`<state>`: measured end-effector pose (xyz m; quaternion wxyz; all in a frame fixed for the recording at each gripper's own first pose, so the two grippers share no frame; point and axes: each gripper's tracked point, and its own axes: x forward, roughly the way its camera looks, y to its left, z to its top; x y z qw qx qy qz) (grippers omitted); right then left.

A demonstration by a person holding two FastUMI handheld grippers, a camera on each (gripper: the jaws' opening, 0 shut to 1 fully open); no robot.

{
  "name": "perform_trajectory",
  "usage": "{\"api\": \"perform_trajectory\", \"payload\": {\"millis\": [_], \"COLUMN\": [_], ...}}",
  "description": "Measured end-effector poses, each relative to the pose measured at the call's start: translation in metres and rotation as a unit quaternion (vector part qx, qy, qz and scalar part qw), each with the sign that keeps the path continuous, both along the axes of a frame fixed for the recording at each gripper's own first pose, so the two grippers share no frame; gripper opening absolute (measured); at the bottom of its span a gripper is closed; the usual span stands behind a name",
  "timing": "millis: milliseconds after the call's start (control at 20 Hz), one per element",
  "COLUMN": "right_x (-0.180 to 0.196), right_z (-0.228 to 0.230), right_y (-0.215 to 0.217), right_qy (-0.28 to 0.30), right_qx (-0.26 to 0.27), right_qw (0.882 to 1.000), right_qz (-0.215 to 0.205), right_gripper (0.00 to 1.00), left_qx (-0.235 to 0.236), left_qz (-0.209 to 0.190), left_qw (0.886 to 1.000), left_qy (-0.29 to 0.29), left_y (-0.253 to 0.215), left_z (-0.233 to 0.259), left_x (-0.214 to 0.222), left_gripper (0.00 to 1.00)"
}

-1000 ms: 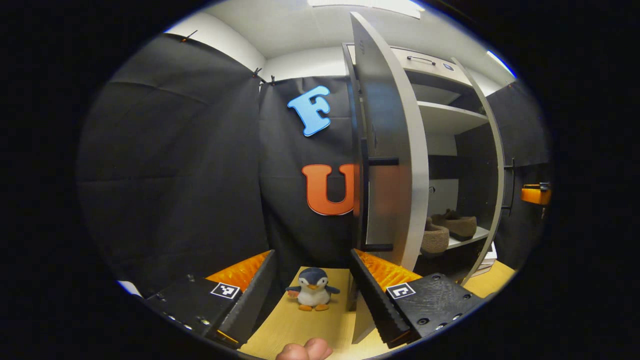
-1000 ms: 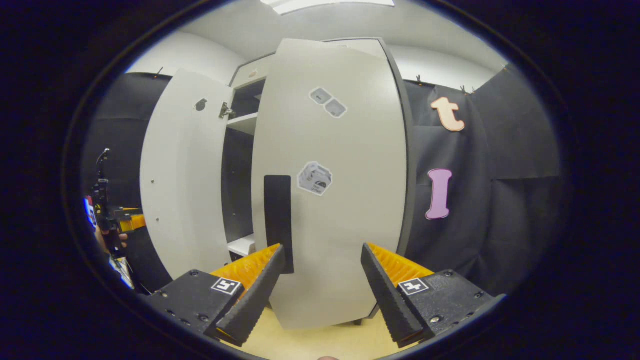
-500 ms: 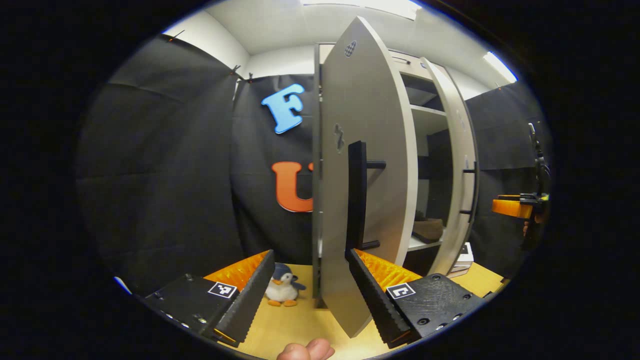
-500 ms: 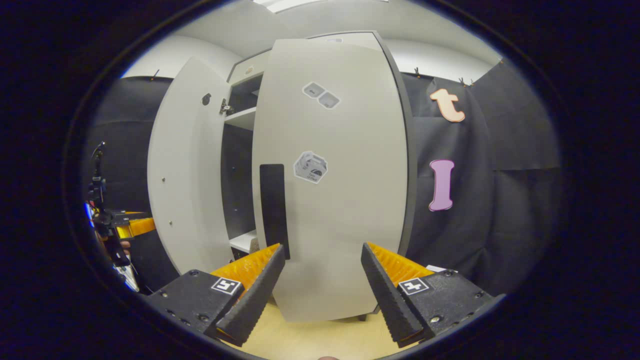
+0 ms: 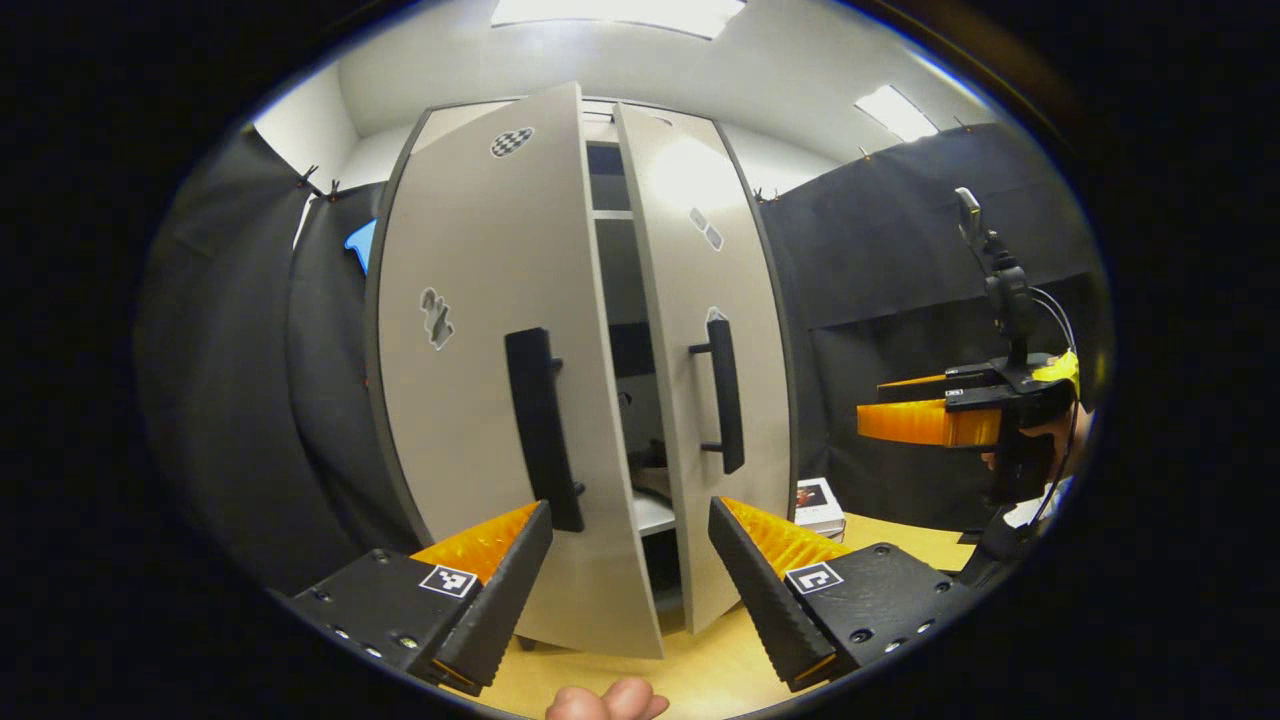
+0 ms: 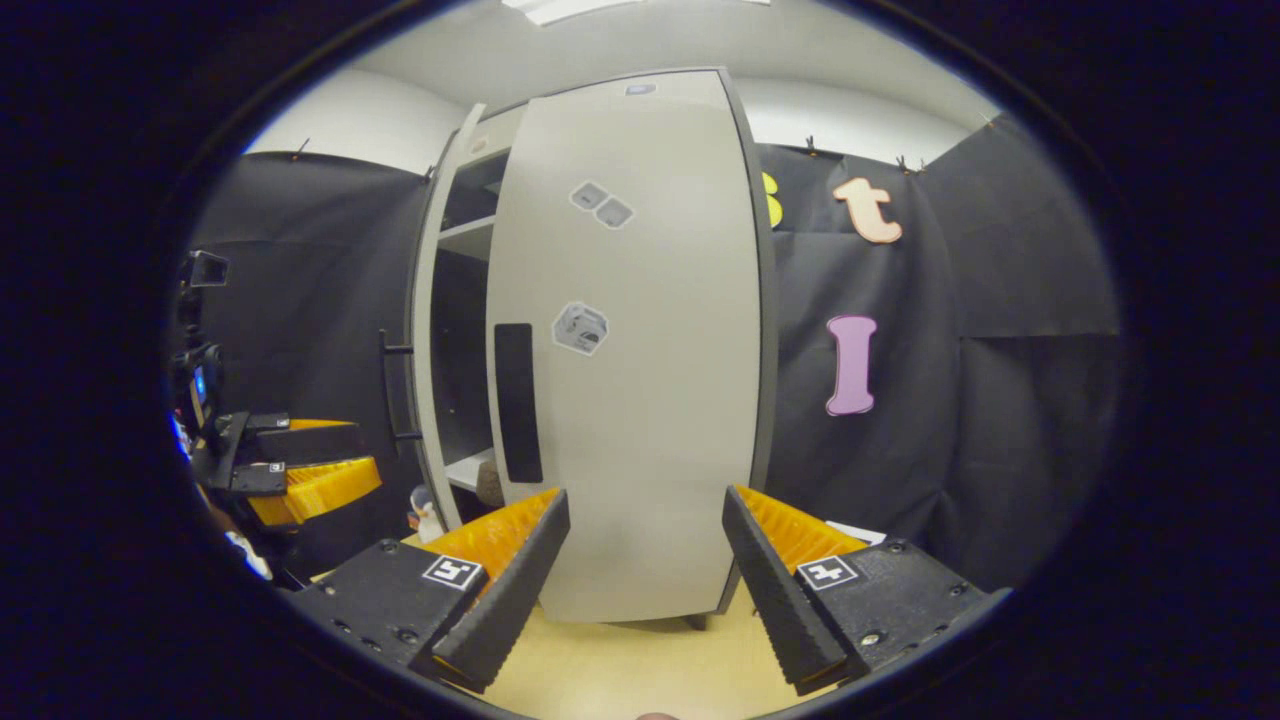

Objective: Grab one shoe with the right hand and put it into the shoe cabinet, grab the other shoe with the left hand and put it into the shoe cabinet; then close the right door with the right hand and the left door with the left hand.

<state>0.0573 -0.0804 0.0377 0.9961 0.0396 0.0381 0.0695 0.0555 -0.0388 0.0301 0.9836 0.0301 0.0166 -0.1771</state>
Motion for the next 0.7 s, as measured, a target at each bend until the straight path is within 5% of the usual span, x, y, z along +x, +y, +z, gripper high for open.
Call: {"api": "perform_trajectory", "payload": {"millis": [450, 700], "right_x": [0.002, 0.005], "right_z": [-0.01, -0.015], "right_y": [-0.001, 0.012], "right_qy": [0.025, 0.034], "right_qx": [0.03, 0.02], "right_qw": [0.999, 0.999], "right_qz": [-0.001, 0.015], "right_gripper": [0.99, 1.0], "left_qx": [-0.066, -0.063], "left_qz": [0.06, 0.09], "left_qw": [0.996, 0.993], "left_qy": [0.029, 0.04], "left_y": [0.047, 0.062], "left_z": [-0.003, -0.007], "left_x": [0.001, -0.006], "left_gripper": [0.96, 0.95]}}
